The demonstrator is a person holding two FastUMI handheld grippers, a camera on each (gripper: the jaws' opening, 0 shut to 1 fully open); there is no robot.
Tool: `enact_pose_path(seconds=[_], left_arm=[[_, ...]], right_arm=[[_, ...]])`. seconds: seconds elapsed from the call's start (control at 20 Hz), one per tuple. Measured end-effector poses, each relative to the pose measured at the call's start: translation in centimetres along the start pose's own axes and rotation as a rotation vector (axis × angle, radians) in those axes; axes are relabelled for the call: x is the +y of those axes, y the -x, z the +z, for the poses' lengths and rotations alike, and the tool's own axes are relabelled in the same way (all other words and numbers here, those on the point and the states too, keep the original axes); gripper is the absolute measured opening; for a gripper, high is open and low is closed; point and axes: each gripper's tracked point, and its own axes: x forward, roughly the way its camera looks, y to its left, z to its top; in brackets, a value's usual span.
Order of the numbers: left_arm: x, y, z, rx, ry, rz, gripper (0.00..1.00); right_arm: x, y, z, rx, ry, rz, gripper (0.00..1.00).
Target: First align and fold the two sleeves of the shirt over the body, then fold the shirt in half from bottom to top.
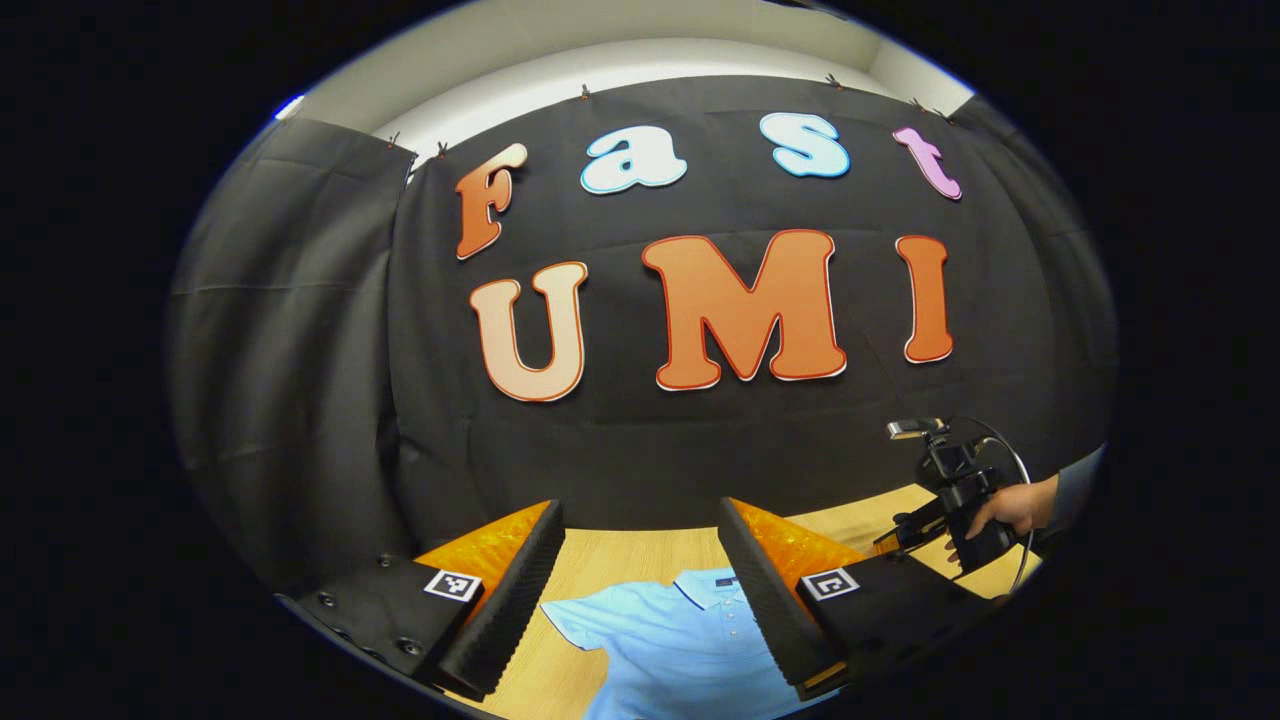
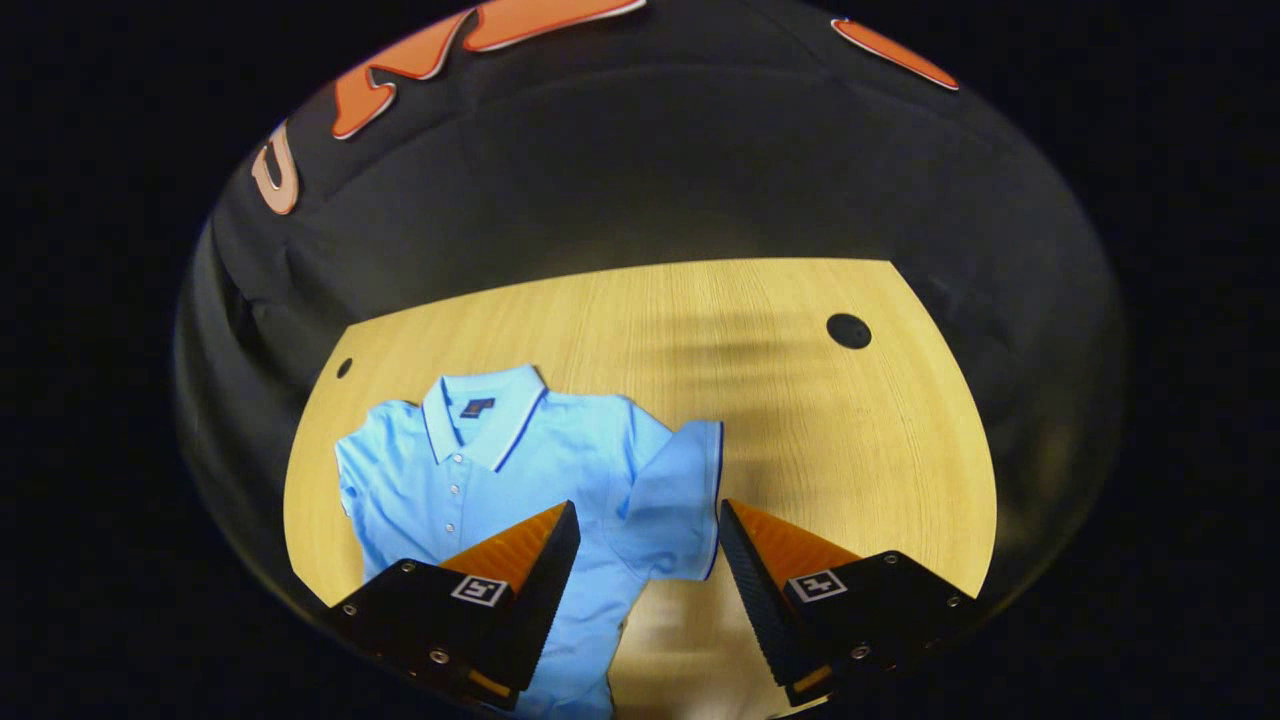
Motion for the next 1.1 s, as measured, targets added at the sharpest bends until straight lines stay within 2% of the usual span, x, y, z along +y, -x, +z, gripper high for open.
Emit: enact_pose_path(seconds=[0.25, 0.3, 0.4, 0.45, 0.5, 0.6, 0.65, 0.7, 0.8, 0.85, 0.9, 0.95, 1.05, 1.1], left_arm=[[0.0, -0.4, -0.3, 0.020, -0.018, 0.013, 1.00], [0.1, -0.4, -0.1, 0.019, -0.023, 0.018, 1.00], [0.0, -0.4, 0.0, 0.022, -0.034, 0.026, 1.00], [0.0, -0.4, -0.1, 0.023, -0.036, 0.027, 1.00], [-0.1, -0.5, 0.0, 0.025, -0.037, 0.028, 1.00], [-0.1, -0.4, -0.4, 0.036, -0.034, 0.026, 1.00], [-0.3, -0.4, -0.5, 0.038, -0.033, 0.024, 1.00], [-0.3, -0.5, -0.5, 0.040, -0.035, 0.023, 1.00], [-0.2, -0.4, -0.4, 0.038, -0.039, 0.025, 1.00], [-0.2, -0.3, -0.3, 0.039, -0.037, 0.026, 1.00], [-0.3, -0.3, -0.5, 0.040, -0.033, 0.026, 1.00], [-0.3, -0.3, -0.5, 0.041, -0.029, 0.026, 1.00], [-0.2, -0.3, -0.2, 0.034, -0.032, 0.026, 1.00], [-0.2, -0.1, -0.1, 0.027, -0.035, 0.026, 1.00]], right_arm=[[-1.2, -3.7, -1.9, 0.133, 0.014, -0.021, 0.84], [-1.2, -4.1, -2.3, 0.157, -0.002, -0.015, 0.75], [-1.6, -5.2, -3.0, 0.195, -0.028, -0.021, 0.73], [-1.8, -5.6, -3.2, 0.209, -0.037, -0.026, 0.67], [-1.8, -5.9, -3.4, 0.220, -0.044, -0.026, 0.70], [-2.0, -6.5, -3.7, 0.233, -0.047, -0.039, 0.66], [-2.2, -6.7, -4.0, 0.245, -0.041, -0.055, 0.69], [-2.1, -6.9, -3.5, 0.228, -0.038, -0.065, 0.63], [-2.4, -7.1, -3.6, 0.224, -0.024, -0.095, 0.57], [-2.8, -7.1, -3.8, 0.224, -0.005, -0.128, 0.48], [-3.0, -6.9, -3.7, 0.211, 0.019, -0.138, 0.51], [-2.8, -6.9, -3.4, 0.195, 0.034, -0.138, 0.27], [-2.7, -6.9, -3.4, 0.186, 0.036, -0.126, 0.10], [-2.5, -6.8, -3.2, 0.181, 0.002, -0.106, 0.07]])
